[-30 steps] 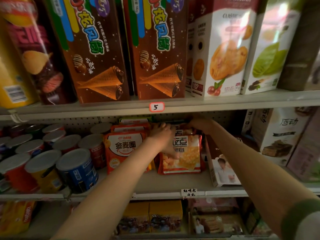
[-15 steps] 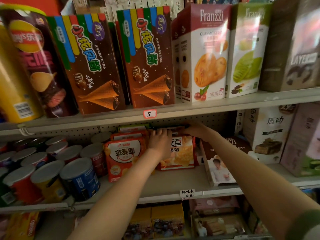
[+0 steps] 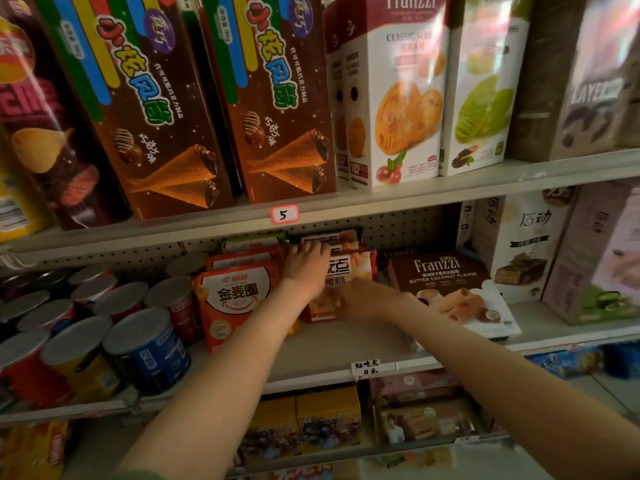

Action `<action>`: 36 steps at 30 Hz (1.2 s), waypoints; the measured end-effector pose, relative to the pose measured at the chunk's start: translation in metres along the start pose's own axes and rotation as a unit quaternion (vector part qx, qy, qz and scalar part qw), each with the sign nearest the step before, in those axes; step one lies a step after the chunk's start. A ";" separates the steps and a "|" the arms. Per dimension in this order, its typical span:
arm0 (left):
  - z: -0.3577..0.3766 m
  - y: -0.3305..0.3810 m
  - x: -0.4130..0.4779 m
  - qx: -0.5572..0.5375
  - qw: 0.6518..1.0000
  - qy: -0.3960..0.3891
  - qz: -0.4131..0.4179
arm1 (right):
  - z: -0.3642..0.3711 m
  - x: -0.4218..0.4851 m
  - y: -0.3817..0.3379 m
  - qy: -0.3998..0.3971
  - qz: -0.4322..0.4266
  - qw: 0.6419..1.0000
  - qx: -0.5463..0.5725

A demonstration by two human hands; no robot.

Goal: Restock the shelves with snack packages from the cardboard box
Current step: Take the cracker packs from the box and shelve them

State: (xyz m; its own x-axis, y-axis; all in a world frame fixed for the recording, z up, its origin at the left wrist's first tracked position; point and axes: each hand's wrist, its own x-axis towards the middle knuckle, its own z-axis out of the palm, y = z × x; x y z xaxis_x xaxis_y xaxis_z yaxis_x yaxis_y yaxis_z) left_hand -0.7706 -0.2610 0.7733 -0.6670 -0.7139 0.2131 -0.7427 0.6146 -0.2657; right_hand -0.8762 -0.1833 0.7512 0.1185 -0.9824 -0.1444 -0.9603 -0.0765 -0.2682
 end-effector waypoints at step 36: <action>0.059 -0.099 -0.266 -0.360 0.893 0.117 -0.244 | 0.081 0.015 -0.195 0.123 -0.252 0.947 0.157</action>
State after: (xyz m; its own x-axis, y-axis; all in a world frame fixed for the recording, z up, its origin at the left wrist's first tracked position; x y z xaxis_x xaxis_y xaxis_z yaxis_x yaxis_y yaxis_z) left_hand -0.5158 -0.1518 0.6875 -0.1844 -0.9183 0.3504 -0.7370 0.3651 0.5688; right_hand -0.6668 -0.1695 0.7238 0.4425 -0.8476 0.2929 -0.6706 -0.5296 -0.5194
